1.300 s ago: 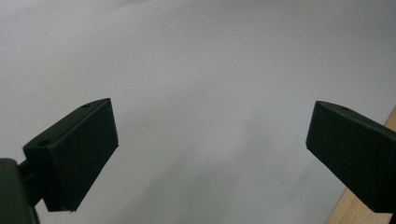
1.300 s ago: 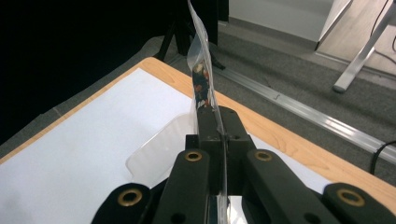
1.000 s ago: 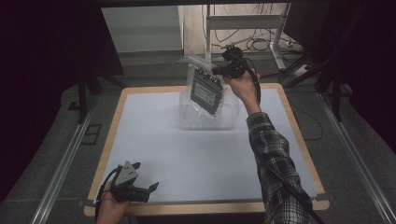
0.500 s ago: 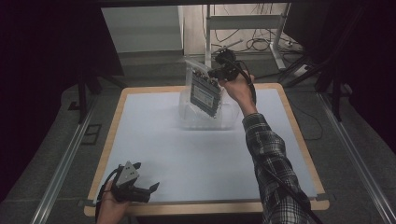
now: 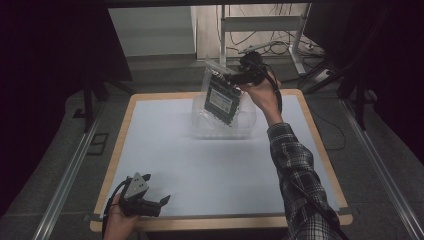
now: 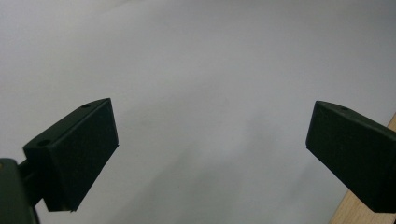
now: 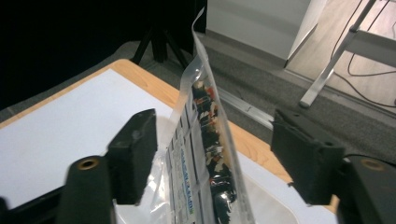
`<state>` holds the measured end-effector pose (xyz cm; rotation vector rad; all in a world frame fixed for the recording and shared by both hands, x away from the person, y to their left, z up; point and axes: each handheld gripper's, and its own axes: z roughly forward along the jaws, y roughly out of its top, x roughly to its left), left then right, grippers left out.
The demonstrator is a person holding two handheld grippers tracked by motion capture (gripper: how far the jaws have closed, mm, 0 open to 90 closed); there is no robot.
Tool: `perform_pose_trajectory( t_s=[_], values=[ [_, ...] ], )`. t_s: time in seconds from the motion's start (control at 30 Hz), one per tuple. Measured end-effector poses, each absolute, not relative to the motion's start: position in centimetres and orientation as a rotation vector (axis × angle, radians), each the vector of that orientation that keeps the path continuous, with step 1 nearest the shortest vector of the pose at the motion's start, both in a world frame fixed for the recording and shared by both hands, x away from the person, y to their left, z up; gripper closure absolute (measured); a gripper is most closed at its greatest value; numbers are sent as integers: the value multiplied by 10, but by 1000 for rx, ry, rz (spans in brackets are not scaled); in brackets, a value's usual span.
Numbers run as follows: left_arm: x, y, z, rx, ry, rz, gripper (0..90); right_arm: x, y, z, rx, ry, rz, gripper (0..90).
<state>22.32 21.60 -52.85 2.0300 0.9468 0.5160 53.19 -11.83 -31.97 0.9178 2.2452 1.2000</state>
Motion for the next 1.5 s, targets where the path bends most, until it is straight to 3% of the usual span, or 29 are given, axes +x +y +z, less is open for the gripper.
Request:
perform_pose_trajectory(
  t_s=[0.27, 0.67, 1.5],
  values=[
    [223, 216, -528, 2034, 945, 518, 19, 526, -126, -320, 906, 2250, 1203, 198],
    [224, 217, -528, 2025, 950, 512, 18, 513, -140, -320, 873, 2272, 1238, 115],
    [224, 216, -528, 2030, 954, 514, 19, 477, -159, -320, 838, 2287, 1266, 86]
  ],
)
